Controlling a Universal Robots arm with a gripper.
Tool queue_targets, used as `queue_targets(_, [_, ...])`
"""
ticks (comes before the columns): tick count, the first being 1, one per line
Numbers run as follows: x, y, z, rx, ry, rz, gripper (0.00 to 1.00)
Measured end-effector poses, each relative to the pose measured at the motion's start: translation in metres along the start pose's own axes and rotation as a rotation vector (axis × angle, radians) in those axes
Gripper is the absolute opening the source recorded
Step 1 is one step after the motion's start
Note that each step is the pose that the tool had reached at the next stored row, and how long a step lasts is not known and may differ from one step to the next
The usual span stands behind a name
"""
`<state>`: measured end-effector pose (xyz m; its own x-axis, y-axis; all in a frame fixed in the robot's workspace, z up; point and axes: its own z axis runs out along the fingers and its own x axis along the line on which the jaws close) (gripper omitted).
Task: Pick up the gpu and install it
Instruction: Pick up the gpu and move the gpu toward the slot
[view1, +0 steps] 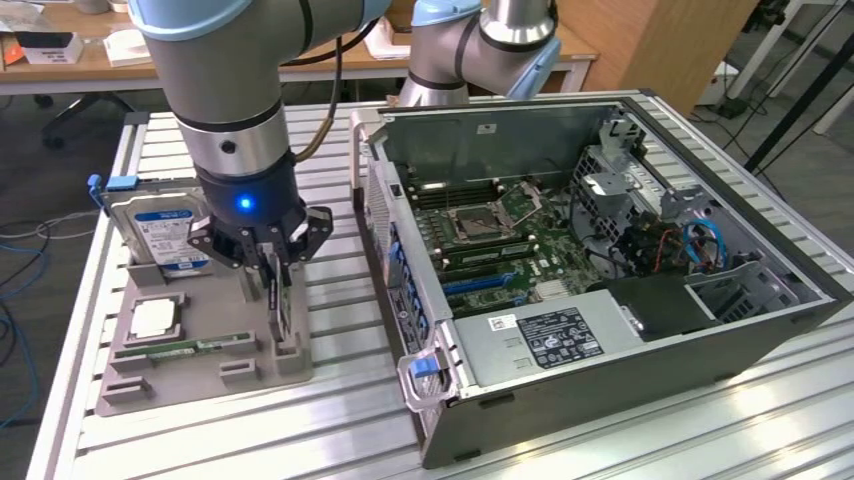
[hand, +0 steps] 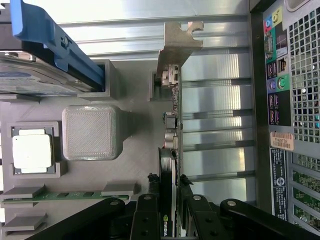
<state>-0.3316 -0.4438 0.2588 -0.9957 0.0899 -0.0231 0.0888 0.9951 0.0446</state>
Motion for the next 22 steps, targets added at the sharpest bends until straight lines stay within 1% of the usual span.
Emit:
queue_targets(5, [0.000,0.0000,-0.0010,0.0000,0.0000,0.000,0.26])
queue_targets(10, [0.000,0.0002,-0.0043,0.0002,0.0008,0.000,0.26])
queue_targets(22, [0.000,0.0008,-0.0180,0.0005,0.0035,0.000,0.26])
